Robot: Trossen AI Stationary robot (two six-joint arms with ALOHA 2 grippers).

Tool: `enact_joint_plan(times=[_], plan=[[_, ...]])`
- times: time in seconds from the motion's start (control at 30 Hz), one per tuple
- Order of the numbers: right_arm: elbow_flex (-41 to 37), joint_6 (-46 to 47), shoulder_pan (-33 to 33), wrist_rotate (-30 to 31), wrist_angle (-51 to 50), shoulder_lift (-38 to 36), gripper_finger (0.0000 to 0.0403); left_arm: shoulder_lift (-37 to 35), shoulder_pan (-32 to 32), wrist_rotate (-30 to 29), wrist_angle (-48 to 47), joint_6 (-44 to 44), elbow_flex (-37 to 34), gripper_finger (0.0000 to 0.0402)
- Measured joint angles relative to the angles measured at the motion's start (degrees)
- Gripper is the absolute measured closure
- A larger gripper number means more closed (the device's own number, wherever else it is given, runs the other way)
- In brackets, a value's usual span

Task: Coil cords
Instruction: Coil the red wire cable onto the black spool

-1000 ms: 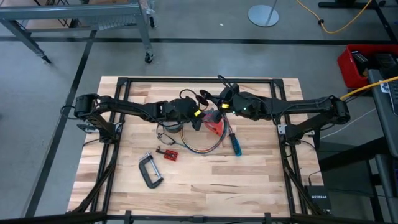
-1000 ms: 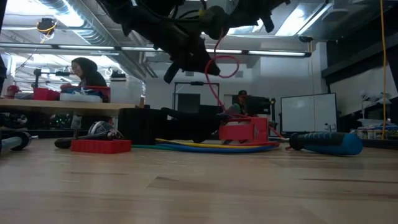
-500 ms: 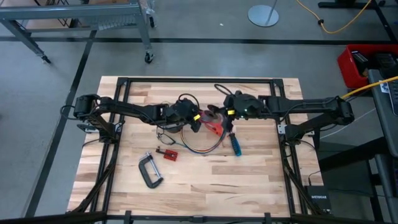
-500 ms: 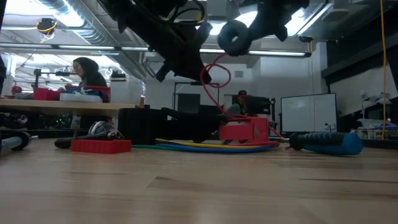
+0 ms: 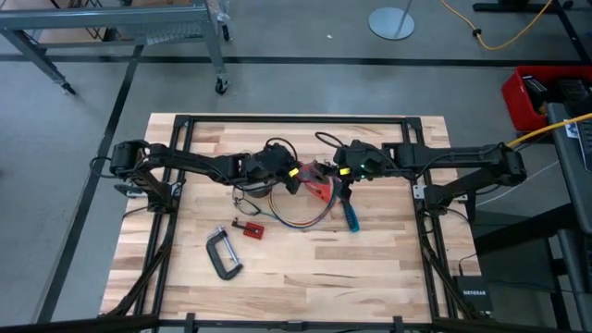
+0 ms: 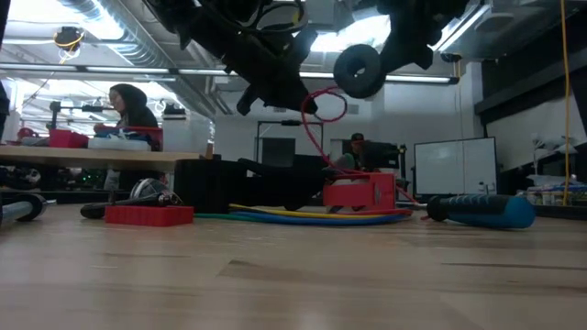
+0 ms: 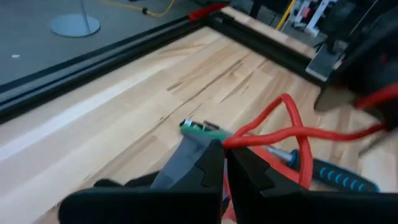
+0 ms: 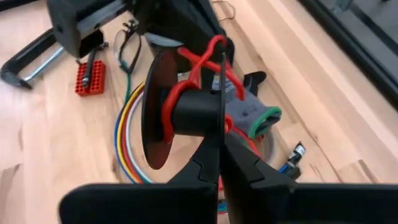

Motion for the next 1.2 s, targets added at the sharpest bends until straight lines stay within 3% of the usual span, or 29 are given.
enact_joint_plan(times=[0.23, 0.5, 0.9, 1.2], plan=[[0.0, 0.5, 0.0, 0.3, -4.8, 0.0, 0.0398, 0.0, 0.0, 0.0, 3.3, 2.8, 0.0, 0.0395], [0.0, 1.1, 0.0, 0.2, -6.1, 0.0, 0.0398, 0.0, 0.0, 2.5, 3.5, 12.1, 0.0, 0.0390], [-0.1, 1.1, 0.1, -0.2, -11.9, 0.0, 0.0398, 0.0, 1.2, 5.1, 1.8, 13.6, 0.0, 0.0280], [-0.1, 1.3, 0.1, -3.9, -13.6, 0.0, 0.0398, 0.0, 5.4, 6.1, 1.5, 8.7, 0.0, 0.0270]])
